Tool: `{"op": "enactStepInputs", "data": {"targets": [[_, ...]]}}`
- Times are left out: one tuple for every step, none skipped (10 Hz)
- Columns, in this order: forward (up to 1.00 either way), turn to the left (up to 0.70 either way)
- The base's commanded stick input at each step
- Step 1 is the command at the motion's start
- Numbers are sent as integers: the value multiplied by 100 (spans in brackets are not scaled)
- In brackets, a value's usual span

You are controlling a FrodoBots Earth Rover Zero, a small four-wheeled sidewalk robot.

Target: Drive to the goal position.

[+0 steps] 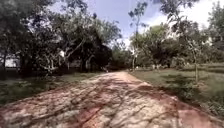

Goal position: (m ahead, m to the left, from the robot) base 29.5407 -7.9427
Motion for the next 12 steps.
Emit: {"op": "enactStepInputs", "data": {"targets": [[70,0],[70,0],[70,0],[70,0],[70,0],[70,0],[70,0],[70,0],[70,0],[70,0],[70,0],[70,0]]}}
